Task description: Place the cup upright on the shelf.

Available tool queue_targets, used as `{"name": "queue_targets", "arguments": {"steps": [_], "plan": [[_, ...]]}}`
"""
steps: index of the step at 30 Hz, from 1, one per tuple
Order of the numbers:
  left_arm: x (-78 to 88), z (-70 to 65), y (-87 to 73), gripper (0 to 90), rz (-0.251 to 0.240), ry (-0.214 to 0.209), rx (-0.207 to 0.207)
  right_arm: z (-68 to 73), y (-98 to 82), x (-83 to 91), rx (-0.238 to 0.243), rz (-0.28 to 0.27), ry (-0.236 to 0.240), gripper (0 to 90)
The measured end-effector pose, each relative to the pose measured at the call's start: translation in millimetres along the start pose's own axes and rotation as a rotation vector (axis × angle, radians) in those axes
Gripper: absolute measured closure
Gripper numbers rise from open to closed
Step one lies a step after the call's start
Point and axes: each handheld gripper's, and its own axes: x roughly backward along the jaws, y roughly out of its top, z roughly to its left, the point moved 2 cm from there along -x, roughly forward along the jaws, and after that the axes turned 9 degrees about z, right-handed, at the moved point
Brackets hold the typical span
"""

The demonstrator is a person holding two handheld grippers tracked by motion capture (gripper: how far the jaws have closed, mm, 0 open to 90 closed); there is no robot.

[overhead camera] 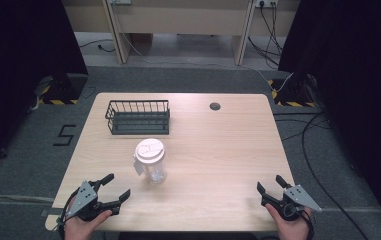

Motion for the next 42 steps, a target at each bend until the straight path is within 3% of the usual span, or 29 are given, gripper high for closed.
{"name": "queue_targets", "arguments": {"steps": [13,23,27,32,42], "plan": [[2.3,-13.5,3.4,23.3,0.001,0.008,-0.064,0.5,-0.4,0.7,-0.001,0.001,-0.003,24.0],[-9.6,-18.1,4.2,22.4,0.017,0.003,-0.089,-0.9,0.0,-0.1,-0.011,0.009,0.001,24.2],[-19.5,-16.8,3.3,18.1,0.031,-0.014,-0.075,-1.0,0.3,-0.5,0.001,0.013,-0.005,24.2],[-34.8,-8.6,1.7,15.3,0.051,-0.046,-0.029,0.1,0.3,-1.2,-0.001,0.018,-0.001,24.1],[-65.3,-7.1,8.9,14.7,0.066,-0.053,-0.029,1.3,0.5,-1.5,0.006,0.026,-0.001,24.2]]}}
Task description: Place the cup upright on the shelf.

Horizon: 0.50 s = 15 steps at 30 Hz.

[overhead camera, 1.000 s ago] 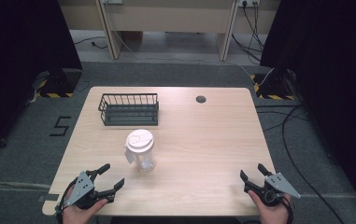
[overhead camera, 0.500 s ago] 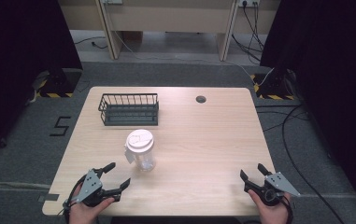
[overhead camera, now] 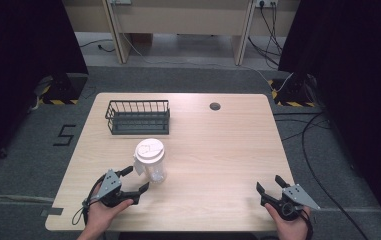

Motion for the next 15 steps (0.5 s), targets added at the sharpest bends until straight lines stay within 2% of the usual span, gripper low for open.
{"name": "queue_targets", "arguments": {"steps": [6,15], "plan": [[-14.4,2.4,2.2,14.6,-0.007,-0.017,0.012,0.0,0.2,-0.5,0.002,0.003,0.002,24.3],[-29.3,3.3,9.8,14.7,-0.014,-0.021,-0.021,0.3,0.3,-0.8,0.0,0.01,0.0,24.6]]}}
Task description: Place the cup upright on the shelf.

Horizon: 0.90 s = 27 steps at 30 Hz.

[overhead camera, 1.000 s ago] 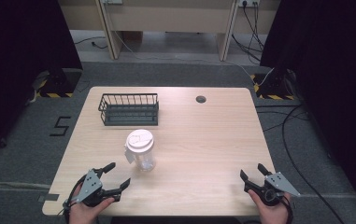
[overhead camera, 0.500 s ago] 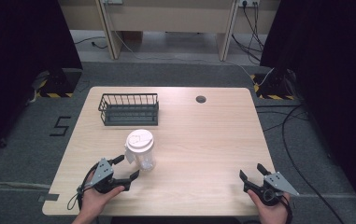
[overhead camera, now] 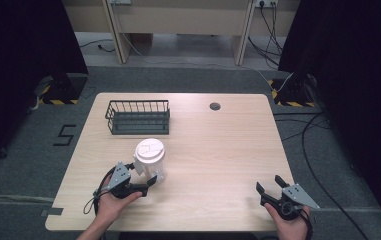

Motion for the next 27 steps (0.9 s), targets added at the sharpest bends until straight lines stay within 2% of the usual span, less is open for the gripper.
{"name": "queue_targets", "arguments": {"steps": [13,17,27], "plan": [[-17.2,-0.9,5.2,14.9,0.002,-0.003,-0.011,-0.4,0.3,-0.6,0.002,0.002,0.001,24.8],[-19.3,-0.9,5.8,16.1,0.003,-0.001,-0.02,-1.3,0.4,-0.6,0.01,0.001,-0.004,24.9],[-21.0,0.5,6.5,17.4,0.001,-0.012,-0.007,-0.8,0.4,-1.0,0.0,0.007,0.002,25.4]]}}
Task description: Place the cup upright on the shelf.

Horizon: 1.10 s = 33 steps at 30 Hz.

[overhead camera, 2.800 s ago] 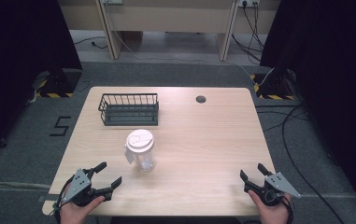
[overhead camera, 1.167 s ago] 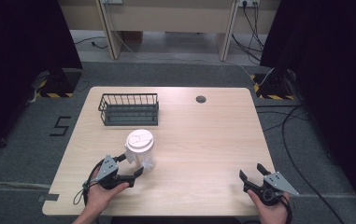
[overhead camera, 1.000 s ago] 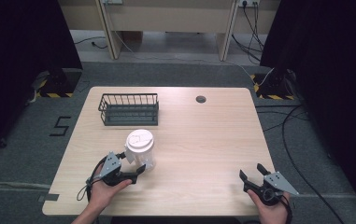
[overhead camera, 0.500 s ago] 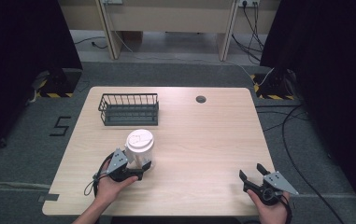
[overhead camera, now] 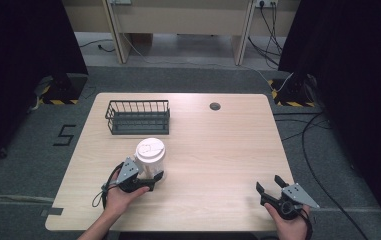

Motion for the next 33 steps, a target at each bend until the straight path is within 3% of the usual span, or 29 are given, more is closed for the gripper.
{"name": "queue_targets", "arguments": {"steps": [21,33], "plan": [[5.5,-0.1,7.1,17.8,0.001,0.011,-0.005,-0.1,0.1,-0.1,0.0,0.004,-0.002,25.9],[9.9,11.3,19.2,17.8,-0.006,0.039,0.009,-0.5,0.0,0.0,-0.009,0.003,-0.002,26.0]]}}
